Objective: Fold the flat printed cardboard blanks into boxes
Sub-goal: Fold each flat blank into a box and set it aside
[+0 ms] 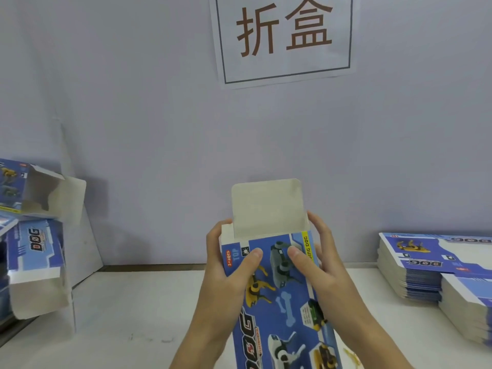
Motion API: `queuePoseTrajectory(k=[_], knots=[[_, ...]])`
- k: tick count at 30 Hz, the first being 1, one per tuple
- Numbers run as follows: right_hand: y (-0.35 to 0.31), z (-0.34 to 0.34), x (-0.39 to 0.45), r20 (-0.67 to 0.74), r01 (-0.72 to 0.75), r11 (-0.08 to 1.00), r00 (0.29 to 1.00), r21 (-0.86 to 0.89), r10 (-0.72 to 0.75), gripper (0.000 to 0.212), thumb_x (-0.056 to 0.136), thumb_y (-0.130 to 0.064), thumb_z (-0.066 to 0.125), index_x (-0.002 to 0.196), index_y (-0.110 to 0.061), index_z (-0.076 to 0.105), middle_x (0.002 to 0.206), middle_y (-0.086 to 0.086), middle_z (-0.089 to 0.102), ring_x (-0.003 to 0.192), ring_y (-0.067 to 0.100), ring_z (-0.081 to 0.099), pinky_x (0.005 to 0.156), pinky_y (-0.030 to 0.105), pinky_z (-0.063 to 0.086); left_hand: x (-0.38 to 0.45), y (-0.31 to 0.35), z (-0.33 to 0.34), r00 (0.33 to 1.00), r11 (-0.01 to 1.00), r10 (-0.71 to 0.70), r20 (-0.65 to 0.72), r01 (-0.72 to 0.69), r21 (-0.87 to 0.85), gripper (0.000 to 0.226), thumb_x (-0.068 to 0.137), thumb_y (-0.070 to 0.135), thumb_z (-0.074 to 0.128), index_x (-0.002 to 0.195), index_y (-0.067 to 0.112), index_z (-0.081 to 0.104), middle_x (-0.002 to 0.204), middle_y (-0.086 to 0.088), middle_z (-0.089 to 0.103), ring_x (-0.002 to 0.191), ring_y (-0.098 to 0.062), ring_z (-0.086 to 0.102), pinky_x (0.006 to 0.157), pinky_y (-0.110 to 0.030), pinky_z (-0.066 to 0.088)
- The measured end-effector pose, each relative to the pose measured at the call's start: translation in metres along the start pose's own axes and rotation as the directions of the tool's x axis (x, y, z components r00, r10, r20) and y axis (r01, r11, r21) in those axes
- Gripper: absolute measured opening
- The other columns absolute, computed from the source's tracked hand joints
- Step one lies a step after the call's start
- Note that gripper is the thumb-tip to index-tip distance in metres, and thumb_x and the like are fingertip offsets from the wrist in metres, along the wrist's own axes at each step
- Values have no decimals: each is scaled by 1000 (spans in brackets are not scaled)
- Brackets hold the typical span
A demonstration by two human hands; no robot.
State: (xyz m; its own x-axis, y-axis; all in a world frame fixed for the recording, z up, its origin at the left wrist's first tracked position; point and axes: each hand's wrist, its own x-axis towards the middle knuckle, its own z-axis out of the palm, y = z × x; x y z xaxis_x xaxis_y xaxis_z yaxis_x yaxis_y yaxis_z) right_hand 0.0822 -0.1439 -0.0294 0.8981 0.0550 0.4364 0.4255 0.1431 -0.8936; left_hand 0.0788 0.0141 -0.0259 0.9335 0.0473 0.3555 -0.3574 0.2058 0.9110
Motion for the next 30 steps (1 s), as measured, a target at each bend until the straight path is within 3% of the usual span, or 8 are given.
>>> queuePoseTrajectory(k=[3,11,16,19,21,24,27,30], knots=[[-2,-2,-1,26,17,1000,1000,3,-17,62,83,-47,67,136,-60,38,125,-5,68,112,19,68,92,46,57,-2,2,8,995,997,77,-63,-77,9,46,73,39,70,114,47,50,98,2,75,81,-30,76,56,-34,60],[-6,-4,-2,45,15,999,999,-29,-14,51,78,-40,65,126,-51,52,114,7,70,98,30,72,81,56,59,-3,-3,9,981,996,87,-172,-81,40,67,62,53,73,123,43,47,95,0,74,76,-30,75,59,-40,62],[-5,-7,-2,55,7,997,998,-78,-3,50,77,-45,64,124,-56,49,114,1,68,98,24,72,80,49,61,-5,-3,7,986,995,88,-142,-82,49,66,62,51,71,124,42,48,107,-2,73,87,-30,75,61,-38,62],[-8,-7,-4,35,10,999,999,-43,-8,50,80,-48,57,128,-55,44,118,1,65,97,14,72,69,24,60,-7,3,7,991,995,93,-92,-89,38,58,63,50,71,117,48,49,105,1,74,87,-30,75,59,-34,61],[-9,-7,-4,-2,25,999,1000,-30,-25,51,81,-48,56,130,-52,44,116,1,63,93,7,71,68,15,55,-8,6,7,994,994,101,-36,-100,39,55,64,48,72,114,50,50,107,-1,73,88,-31,75,62,-37,62],[-8,-8,-7,-7,31,998,999,-46,-31,48,82,-47,57,129,-48,49,113,0,67,95,11,71,75,23,57,-10,7,9,996,995,89,-21,-88,38,53,63,49,75,108,46,48,106,-9,72,85,-34,74,61,-36,62],[-9,-7,-7,0,-70,997,998,31,70,38,84,-53,57,120,-43,53,109,1,72,101,21,71,89,47,55,-9,6,9,980,978,179,-91,-166,129,53,63,55,72,108,45,45,101,-3,72,85,-28,74,65,-33,61],[-10,-8,1,-166,-107,988,982,-114,87,22,91,-42,65,109,-49,55,89,-15,74,80,2,71,73,31,52,-9,6,10,941,911,333,-62,-305,277,49,73,55,73,113,51,44,102,11,68,95,-16,69,69,-26,59]])
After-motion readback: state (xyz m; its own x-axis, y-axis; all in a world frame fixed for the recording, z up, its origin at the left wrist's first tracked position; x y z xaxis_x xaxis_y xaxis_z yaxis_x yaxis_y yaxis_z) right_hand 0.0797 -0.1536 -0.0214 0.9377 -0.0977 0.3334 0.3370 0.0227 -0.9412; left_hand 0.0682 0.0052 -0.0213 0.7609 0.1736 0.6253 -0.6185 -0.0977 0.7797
